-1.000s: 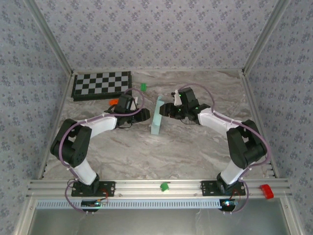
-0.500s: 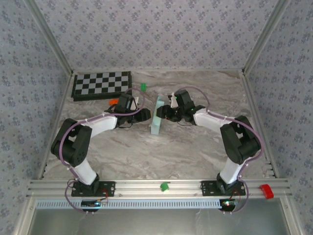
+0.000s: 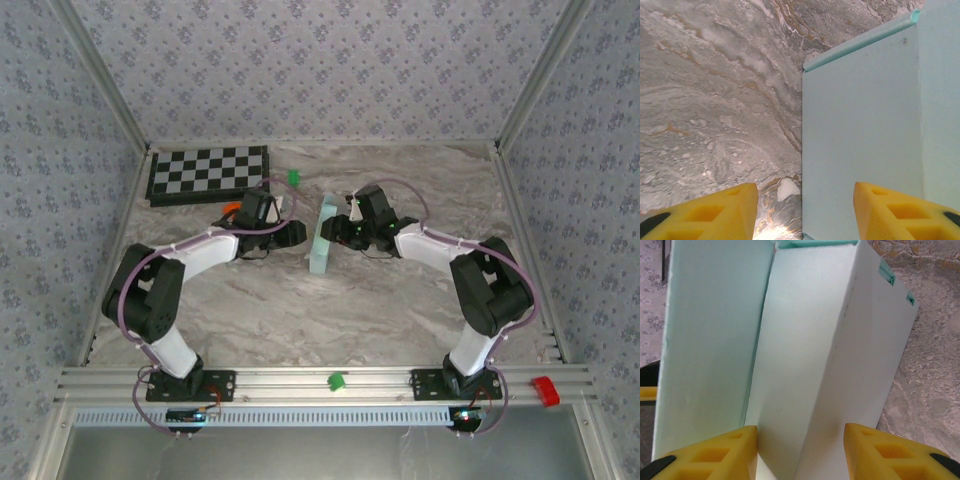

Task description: Fold the paper box

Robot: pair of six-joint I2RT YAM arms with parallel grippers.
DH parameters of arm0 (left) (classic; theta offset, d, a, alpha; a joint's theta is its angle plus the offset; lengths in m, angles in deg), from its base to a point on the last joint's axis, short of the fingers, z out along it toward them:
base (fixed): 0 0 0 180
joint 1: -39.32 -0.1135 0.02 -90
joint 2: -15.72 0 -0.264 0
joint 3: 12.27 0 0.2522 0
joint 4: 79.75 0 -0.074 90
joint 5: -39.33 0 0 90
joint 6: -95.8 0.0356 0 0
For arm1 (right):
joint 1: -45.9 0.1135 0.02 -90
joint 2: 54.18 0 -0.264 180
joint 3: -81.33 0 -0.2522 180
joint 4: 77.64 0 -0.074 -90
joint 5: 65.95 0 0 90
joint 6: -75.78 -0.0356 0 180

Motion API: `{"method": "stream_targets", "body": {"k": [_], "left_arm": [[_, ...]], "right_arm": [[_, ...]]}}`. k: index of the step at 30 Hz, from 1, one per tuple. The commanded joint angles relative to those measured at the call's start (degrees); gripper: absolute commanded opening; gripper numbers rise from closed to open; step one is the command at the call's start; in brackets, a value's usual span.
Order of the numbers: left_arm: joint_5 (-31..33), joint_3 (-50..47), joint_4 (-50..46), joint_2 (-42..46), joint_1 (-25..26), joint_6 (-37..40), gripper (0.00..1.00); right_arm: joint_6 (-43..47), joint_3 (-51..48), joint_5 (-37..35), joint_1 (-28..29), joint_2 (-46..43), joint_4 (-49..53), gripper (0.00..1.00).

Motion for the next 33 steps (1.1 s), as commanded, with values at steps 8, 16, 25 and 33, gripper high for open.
{"method": "stream_targets", "body": {"k": [8,16,25,33], "left_arm": [[3.12,6.18,-7.30,6.07,-0.30,5.06,0.54],[4.54,9.31,-10.45,7.56,1.56,8.01,0.70],[18.48,23.24,-26.35,0.10,9.25,15.06,0.85],[27.45,37.90,-38.08,-11.64,14.55,19.86,0.86]], "right_arm": [[-0.32,1.61,-2.12,-0.41,-3.23,3.14,0.53],[0.04,-0.27,-1.69,-2.08,-8.39,2.40,0.54],[4.76,-8.26,-8.18,-9.89,-19.26,12.93,0.56],[6.91,-16.74,-6.43,-19.37,-29.08,15.61,0.57]]}}
